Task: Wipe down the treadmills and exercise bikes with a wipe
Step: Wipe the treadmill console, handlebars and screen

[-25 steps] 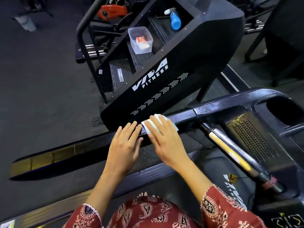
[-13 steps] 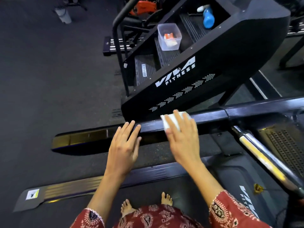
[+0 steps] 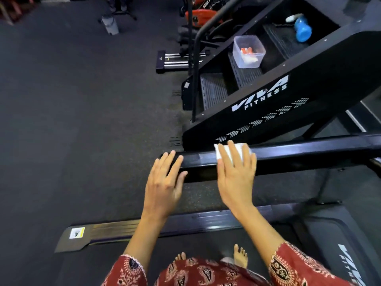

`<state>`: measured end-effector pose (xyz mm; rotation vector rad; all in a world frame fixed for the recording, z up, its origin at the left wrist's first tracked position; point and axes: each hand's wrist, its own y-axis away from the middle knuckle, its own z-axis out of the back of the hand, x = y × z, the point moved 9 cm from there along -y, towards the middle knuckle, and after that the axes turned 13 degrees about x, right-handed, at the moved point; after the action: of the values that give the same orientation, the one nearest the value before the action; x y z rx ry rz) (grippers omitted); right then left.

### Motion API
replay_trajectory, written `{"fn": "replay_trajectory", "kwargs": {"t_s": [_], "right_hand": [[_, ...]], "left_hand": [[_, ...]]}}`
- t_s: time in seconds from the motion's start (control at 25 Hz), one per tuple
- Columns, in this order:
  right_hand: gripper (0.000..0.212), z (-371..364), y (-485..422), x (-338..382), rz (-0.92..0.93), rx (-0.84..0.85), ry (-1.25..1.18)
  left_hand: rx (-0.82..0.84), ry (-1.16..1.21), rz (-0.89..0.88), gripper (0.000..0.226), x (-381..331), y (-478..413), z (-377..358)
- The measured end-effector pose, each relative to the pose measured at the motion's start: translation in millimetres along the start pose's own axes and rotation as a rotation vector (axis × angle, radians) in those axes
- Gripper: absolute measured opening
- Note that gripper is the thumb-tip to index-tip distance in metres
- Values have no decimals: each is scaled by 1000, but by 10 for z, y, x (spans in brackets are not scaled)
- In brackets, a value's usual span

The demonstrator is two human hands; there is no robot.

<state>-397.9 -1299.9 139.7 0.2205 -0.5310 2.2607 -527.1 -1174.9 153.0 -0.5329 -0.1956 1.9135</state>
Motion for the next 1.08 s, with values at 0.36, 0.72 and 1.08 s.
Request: {"fn": "replay_trajectory", "kwargs": {"t_s": [0.36,0.72,1.08], "right_hand": [[42,-156,46,607,55,28,22],[43,-25,183,-102,126,-29,33],[43,334,154,-1193,187,-14,26]], "left_hand": [[9,152,-63,41,344,125,84],[-18,48,-125,40,101,143,31],[19,-4,-174,40,-988,-198,-432]]}}
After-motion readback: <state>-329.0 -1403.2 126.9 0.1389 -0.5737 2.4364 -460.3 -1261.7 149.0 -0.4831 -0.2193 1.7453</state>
